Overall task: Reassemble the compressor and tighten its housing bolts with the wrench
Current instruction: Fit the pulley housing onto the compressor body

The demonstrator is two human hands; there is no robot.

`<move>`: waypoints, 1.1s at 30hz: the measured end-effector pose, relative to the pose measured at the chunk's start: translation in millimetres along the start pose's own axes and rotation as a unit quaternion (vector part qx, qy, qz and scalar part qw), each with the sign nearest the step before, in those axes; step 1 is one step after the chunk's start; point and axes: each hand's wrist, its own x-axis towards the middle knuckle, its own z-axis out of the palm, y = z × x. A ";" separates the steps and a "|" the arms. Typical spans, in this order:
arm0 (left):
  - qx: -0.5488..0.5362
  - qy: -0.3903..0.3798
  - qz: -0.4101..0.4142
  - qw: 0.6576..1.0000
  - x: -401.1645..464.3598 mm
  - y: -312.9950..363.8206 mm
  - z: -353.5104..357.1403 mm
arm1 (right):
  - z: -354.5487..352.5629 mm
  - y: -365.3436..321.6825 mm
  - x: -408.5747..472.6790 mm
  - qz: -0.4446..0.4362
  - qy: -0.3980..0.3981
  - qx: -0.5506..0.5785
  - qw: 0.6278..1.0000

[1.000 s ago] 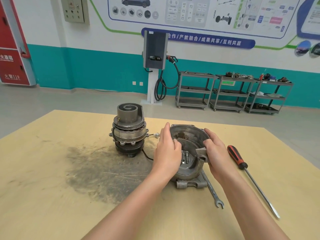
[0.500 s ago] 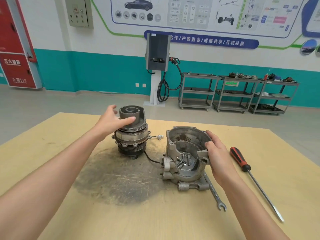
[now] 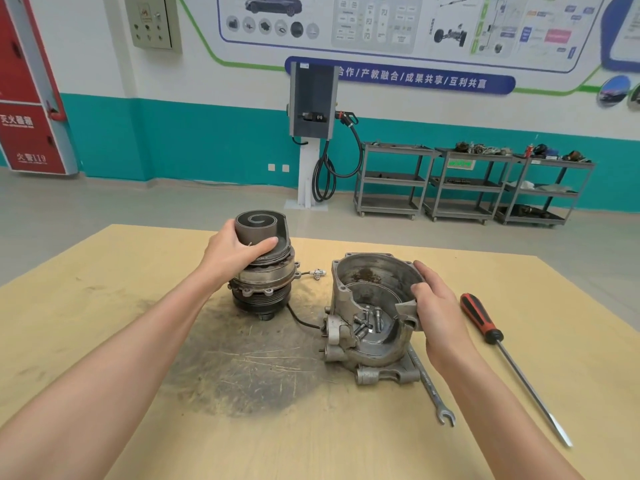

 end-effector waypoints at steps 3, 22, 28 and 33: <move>0.011 0.007 0.005 1.000 -6.1 1.4 -0.4 | 2.2 0.3 0.0 -0.021 0.027 0.010 0.999; 0.004 0.010 0.032 0.999 -90.9 30.7 16.1 | -3.7 -6.3 -1.3 -0.007 0.090 0.066 0.994; -0.001 0.025 0.039 0.999 -99.7 29.4 24.0 | -11.7 -8.2 -2.7 0.002 0.058 0.074 0.996; -0.055 0.010 0.059 0.997 -99.8 24.5 24.5 | -12.1 -7.5 -0.9 0.003 0.051 0.084 0.995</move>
